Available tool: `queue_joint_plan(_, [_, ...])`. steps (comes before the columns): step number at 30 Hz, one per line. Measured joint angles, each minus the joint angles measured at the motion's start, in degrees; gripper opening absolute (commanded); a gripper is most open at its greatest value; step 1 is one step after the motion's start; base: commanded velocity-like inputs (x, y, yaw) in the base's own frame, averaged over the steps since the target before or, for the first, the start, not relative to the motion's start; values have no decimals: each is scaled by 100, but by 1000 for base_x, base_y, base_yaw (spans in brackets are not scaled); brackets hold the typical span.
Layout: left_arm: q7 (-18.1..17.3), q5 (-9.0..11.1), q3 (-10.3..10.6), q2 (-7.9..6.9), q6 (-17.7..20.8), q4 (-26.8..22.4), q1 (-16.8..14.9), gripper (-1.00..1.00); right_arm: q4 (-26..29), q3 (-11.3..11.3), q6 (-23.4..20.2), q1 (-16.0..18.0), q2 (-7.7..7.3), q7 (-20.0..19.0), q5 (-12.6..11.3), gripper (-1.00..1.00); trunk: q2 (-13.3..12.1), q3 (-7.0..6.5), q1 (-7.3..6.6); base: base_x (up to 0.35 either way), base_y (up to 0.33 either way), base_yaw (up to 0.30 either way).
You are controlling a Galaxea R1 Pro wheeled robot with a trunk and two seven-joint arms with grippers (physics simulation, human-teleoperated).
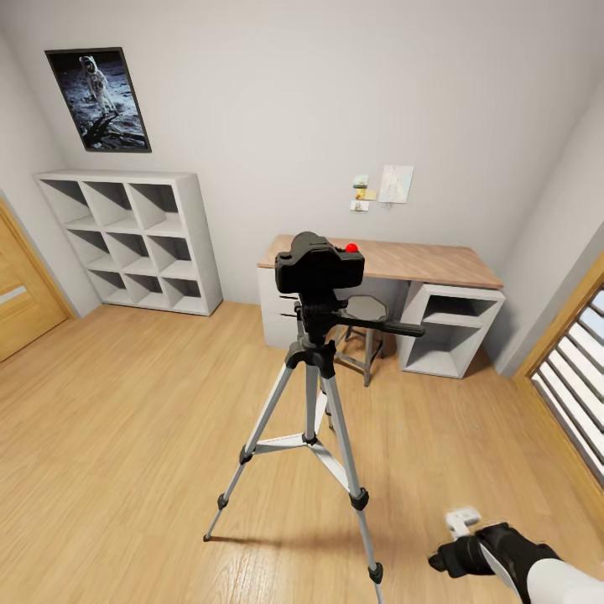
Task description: Attach the digital camera to the camera tripod in the bedroom.
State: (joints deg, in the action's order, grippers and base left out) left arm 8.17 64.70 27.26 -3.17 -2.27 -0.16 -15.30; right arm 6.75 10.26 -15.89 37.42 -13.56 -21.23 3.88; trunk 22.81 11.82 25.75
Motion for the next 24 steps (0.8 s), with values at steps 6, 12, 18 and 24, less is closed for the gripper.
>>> queue_joint_plan(6, [-1,0,0,0,0,0,0,100,-522,-4,401,0,10,86,-4,100,0,0,0,0,0,0])
queue_joint_plan(12, [-2,1,2,0,0,1,-1,100,-776,-5,670,-6,14,108,1,100,0,0,0,0,0,0])
queue_joint_plan(18, [-2,1,0,0,0,1,0,100,-839,-6,739,-5,19,112,2,100,0,0,0,0,0,0])
queue_joint_plan(24, [-1,6,-3,0,0,1,0,100,-857,-3,766,-20,27,118,1,100,0,0,0,0,0,0])
